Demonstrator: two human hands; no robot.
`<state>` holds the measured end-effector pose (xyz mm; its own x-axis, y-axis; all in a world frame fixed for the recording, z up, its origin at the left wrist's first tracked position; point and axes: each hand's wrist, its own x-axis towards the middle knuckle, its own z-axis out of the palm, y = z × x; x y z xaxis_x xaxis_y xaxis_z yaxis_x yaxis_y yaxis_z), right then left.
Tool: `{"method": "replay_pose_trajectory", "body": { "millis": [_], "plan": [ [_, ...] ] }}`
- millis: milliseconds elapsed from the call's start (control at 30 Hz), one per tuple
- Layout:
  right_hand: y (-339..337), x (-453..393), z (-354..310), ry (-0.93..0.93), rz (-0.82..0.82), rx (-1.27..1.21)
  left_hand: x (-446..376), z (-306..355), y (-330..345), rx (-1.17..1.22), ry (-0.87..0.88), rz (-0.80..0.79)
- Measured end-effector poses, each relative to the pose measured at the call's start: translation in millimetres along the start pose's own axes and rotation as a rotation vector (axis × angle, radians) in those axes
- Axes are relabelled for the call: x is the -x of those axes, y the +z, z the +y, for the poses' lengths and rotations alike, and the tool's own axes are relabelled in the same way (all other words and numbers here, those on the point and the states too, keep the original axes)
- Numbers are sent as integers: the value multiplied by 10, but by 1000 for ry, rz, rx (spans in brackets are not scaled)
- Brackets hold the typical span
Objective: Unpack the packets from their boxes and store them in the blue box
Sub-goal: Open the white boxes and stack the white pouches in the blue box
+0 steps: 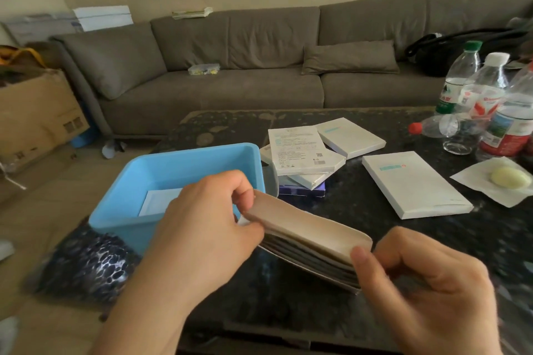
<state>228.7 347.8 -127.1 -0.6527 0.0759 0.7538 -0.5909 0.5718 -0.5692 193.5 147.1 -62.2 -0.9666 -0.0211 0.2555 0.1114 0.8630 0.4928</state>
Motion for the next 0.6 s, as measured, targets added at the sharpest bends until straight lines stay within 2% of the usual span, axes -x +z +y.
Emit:
{"method": "replay_pose_trajectory", "body": {
  "millis": [233, 433, 600],
  "plan": [
    [-5, 10, -3, -24, -24, 35, 57, 105, -5, -113, 37, 84],
    [-33, -6, 73, 263, 70, -139, 15, 64, 78, 54, 95, 191],
    [-143, -117, 98, 66, 189, 13, -77, 86, 381, 323, 193, 297]
  ]
}}
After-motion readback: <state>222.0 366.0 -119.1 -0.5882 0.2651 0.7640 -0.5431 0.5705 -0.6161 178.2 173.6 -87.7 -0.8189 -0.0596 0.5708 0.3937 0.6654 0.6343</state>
